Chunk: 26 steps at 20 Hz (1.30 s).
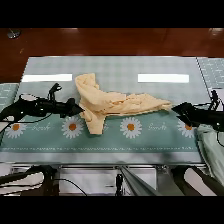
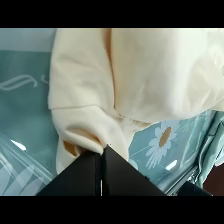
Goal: Fold the shirts.
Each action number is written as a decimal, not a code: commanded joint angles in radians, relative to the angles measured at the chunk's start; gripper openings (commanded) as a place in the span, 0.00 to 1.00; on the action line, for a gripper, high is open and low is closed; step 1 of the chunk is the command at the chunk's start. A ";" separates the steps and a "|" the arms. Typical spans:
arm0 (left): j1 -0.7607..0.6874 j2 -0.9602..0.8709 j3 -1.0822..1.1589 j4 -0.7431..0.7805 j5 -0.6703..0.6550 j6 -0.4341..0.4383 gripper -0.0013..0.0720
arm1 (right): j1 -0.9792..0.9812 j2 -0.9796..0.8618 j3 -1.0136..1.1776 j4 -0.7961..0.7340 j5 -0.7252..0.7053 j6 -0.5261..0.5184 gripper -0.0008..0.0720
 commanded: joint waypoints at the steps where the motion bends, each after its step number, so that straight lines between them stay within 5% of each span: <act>1: -0.001 -0.001 0.003 -0.001 0.000 0.002 0.06 | 0.001 -0.122 0.061 0.026 0.017 -0.007 0.88; 10: -0.001 -0.001 0.003 -0.001 0.000 0.002 0.06 | 0.241 -0.458 0.335 -0.028 0.003 0.089 0.83; 11: -0.001 -0.001 0.003 -0.001 0.000 0.002 0.06 | 0.260 -0.478 0.359 -0.057 0.012 0.105 0.65; 12: -0.001 0.001 0.003 -0.002 -0.002 0.001 0.06 | 0.276 -0.491 0.385 -0.072 0.033 0.092 0.27; 13: 0.001 0.005 0.004 -0.025 -0.018 -0.002 0.06 | 0.287 -0.492 0.414 -0.071 0.058 0.052 0.03; 19: 0.034 0.154 0.362 -0.263 -0.068 0.055 0.05 | 0.299 -0.367 0.922 -0.074 0.195 0.067 0.03; 24: 0.122 0.240 1.014 -0.229 -0.028 -0.072 0.05 | 0.299 -0.270 1.542 -0.249 0.332 0.172 0.03; 26: 0.152 0.262 1.232 -0.118 -0.052 -0.160 0.05 | 0.299 -0.159 1.591 -0.245 0.338 0.172 0.03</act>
